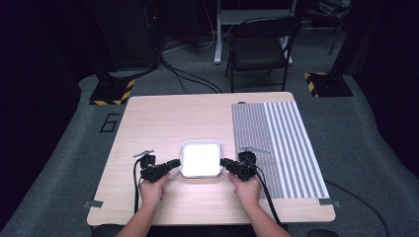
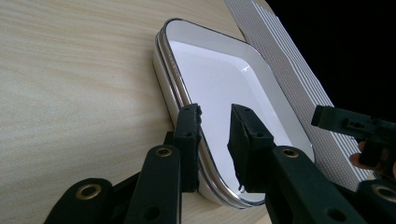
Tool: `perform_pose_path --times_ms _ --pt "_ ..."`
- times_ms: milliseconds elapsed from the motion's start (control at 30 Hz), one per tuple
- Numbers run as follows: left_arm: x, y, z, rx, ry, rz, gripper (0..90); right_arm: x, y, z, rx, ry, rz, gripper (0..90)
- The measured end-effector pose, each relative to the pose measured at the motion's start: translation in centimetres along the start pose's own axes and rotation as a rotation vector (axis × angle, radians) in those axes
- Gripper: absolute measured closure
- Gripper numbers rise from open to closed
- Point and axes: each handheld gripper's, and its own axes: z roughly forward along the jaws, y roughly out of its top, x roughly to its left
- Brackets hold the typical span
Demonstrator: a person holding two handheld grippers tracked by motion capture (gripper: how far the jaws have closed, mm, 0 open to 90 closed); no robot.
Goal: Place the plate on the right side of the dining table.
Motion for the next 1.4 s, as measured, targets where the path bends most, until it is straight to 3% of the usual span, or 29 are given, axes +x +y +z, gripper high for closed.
perform_pose_path --times_ms 167,500,1400 --pt "0.06 -0.02 0.16 0.010 0.000 0.006 72.9 -0.36 0.12 0.26 0.015 0.013 0.052 74.4" --pt "0.07 -0.08 0.27 0.015 -0.003 -0.001 73.4 -0.53 0.02 0.72 0.034 0.040 0.090 74.6" --pt "0.10 -0.31 0.59 0.026 -0.019 -0.017 73.6 -0.77 -0.13 0.92 0.041 0.051 0.106 74.2"
